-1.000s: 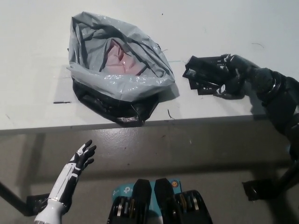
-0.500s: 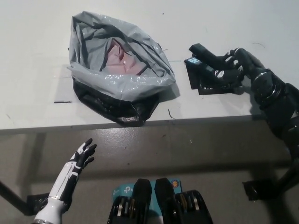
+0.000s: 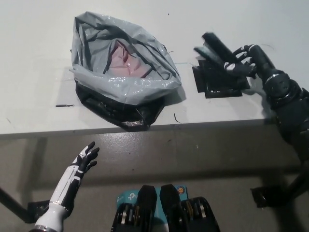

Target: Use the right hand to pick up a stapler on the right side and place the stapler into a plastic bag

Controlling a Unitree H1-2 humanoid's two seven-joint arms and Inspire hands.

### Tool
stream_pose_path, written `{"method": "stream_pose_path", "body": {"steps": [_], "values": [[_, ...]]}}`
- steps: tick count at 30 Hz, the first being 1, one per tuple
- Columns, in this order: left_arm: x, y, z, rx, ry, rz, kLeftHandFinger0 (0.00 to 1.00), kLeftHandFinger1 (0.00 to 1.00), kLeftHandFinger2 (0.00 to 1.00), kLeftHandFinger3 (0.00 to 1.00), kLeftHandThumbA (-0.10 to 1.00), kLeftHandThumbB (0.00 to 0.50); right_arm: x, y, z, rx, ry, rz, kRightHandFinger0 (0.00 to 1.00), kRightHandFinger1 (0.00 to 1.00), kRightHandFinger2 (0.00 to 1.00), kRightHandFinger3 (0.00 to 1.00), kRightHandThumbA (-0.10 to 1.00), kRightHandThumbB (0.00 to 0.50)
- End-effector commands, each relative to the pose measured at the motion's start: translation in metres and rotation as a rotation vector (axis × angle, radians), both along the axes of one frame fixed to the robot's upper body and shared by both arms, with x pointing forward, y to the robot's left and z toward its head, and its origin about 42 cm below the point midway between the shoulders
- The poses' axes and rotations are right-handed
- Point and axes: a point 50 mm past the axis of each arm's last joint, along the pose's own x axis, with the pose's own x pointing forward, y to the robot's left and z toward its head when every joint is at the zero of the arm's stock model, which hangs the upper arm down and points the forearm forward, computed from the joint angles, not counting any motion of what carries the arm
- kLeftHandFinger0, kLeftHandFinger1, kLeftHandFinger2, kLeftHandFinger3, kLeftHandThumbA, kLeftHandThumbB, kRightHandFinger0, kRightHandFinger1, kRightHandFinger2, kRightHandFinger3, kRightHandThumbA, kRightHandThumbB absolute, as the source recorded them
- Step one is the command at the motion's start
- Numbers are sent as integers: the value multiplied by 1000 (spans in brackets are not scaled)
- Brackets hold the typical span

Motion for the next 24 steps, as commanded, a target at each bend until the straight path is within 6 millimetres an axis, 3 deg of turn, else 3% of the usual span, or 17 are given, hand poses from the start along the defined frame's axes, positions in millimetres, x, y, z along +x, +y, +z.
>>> {"method": "stream_pose_path", "body": {"steps": [1, 2, 3, 5, 7, 8, 9, 13, 14, 15, 17, 18, 19, 21, 22, 23, 24], "values": [[3, 4, 11, 12, -46, -15, 1000, 1000, 1000, 1000, 1000, 286, 24, 23, 87, 436, -119, 38, 0, 374, 702, 495, 204, 254], [2, 4, 11, 14, -44, -14, 1000, 1000, 1000, 1000, 1000, 285, 25, 27, 93, 494, -123, 36, 2, 380, 715, 584, 193, 256], [2, 3, 11, 15, -44, -15, 1000, 1000, 1000, 1000, 1000, 279, 26, 30, 99, 542, -126, 37, 0, 301, 605, 593, 173, 255], [2, 3, 12, 14, -45, -18, 1000, 1000, 1000, 1000, 1000, 274, 27, 37, 112, 609, -137, 50, 0, 206, 508, 361, 169, 253], [2, 4, 11, 19, -39, -15, 1000, 1000, 1000, 1000, 1000, 287, 28, 46, 123, 674, -143, 64, 0, 174, 516, 342, 168, 236], [2, 4, 11, 15, -39, -12, 1000, 1000, 1000, 1000, 1000, 287, 28, 52, 130, 718, -141, 67, 0, 158, 512, 411, 140, 249], [2, 4, 11, 14, -40, -11, 1000, 1000, 1000, 1000, 1000, 287, 28, 58, 135, 733, -148, 79, 0, 155, 532, 754, 122, 252], [2, 4, 11, 12, -38, -15, 1000, 1000, 1000, 1000, 1000, 280, 28, 75, 154, 761, -138, 109, 0, 139, 513, 816, 118, 268], [2, 4, 11, 11, -40, -14, 1000, 1000, 1000, 1000, 1000, 277, 27, 83, 160, 735, -141, 123, 0, 148, 502, 381, 136, 259], [1, 4, 11, 4, -38, -16, 1000, 1000, 1000, 1000, 1000, 275, 26, 91, 166, 707, -149, 144, 0, 162, 519, 321, 151, 262], [2, 4, 10, 5, -39, -19, 1000, 1000, 1000, 1000, 1000, 279, 25, 98, 172, 695, -155, 166, 6, 225, 589, 304, 157, 263], [2, 4, 10, 16, -44, -18, 1000, 1000, 1000, 1000, 1000, 277, 24, 105, 178, 685, -164, 183, 5, 268, 635, 364, 150, 263], [2, 4, 10, 17, -46, -17, 1000, 1000, 1000, 1000, 1000, 271, 23, 110, 182, 690, -165, 188, 14, 289, 663, 513, 130, 273], [1, 4, 10, 14, -43, -18, 1000, 1000, 1000, 1000, 1000, 269, 22, 121, 190, 694, -170, 206, 10, 301, 670, 383, 99, 269], [2, 4, 10, 14, -43, -18, 1000, 1000, 1000, 1000, 1000, 279, 21, 129, 195, 692, -169, 214, 18, 313, 674, 517, 92, 289], [2, 5, 10, 15, -44, -17, 1000, 1000, 1000, 1000, 1000, 282, 20, 135, 199, 693, -168, 221, 16, 314, 643, 545, 85, 292], [1, 5, 11, 15, -44, -16, 1000, 1000, 1000, 1000, 1000, 284, 19, 138, 201, 695, -170, 228, 13, 316, 645, 648, 83, 292]]}}
